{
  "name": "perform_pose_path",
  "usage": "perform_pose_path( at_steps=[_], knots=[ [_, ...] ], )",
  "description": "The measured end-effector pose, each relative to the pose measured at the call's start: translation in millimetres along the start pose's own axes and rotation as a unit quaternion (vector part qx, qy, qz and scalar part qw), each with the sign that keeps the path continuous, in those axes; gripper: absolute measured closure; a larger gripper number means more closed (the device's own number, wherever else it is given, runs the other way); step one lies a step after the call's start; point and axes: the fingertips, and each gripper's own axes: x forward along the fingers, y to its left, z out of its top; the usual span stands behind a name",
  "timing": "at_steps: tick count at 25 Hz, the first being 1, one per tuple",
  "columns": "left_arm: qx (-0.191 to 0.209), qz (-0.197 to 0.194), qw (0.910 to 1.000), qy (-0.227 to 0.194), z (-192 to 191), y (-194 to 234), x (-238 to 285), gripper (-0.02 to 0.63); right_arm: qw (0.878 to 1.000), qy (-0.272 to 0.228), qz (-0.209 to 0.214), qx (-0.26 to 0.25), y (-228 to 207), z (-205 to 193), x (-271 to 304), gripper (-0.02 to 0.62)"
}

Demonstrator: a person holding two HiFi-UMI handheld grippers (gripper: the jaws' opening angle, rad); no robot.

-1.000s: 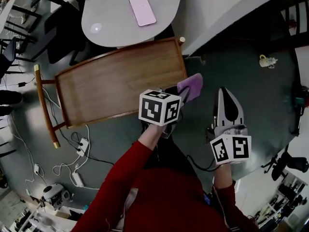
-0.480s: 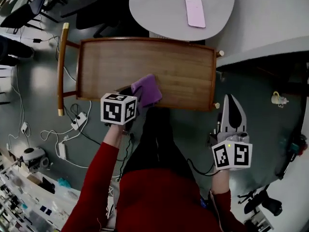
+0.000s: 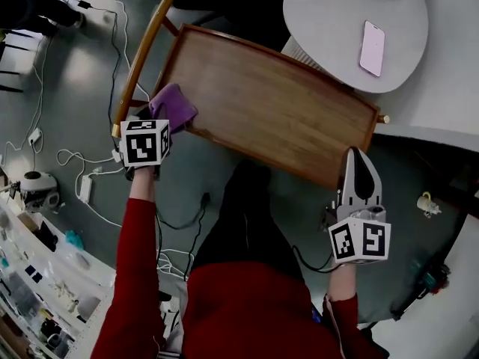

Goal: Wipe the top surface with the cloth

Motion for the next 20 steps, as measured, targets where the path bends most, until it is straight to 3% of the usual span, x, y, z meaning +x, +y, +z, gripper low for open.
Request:
perform_pose_path(
  at_steps=[6,9,11,13,15,17,20],
  knots=[
    [0.061,0.075,0.9952,-0.015,6.1,15.4,-6.1,0.549,1.0,0.0,0.002,-0.001,4.1,-0.1,3.4,0.583],
    [0.079,0.091,0.9919,-0.041,18.5,20.0,-15.8,0.549,1.0,-0.01,-0.01,0.001,1.8,0.1,0.5,0.583],
    [0.071,0.078,0.9908,-0.084,37.6,17.7,-30.5,0.549,1.0,-0.019,-0.02,0.003,-0.3,0.9,-1.8,0.583],
    [0.056,0.046,0.9845,-0.16,69.5,5.6,-52.8,0.549,0.999,-0.028,-0.033,0.004,-5.4,3.6,-5.0,0.583],
    [0.041,-0.002,0.9685,-0.246,104.9,-17.3,-80.8,0.549,0.998,-0.038,-0.042,0.004,-9.9,9.0,-9.5,0.583],
    [0.036,-0.052,0.9455,-0.319,136.3,-50.0,-112.1,0.549,0.998,-0.05,-0.048,0.005,-13.9,16.7,-17.0,0.583],
    [0.062,-0.114,0.9107,-0.392,175.8,-109.9,-151.4,0.549,0.995,-0.075,-0.071,0.009,-26.8,28.7,-32.1,0.583]
  ],
)
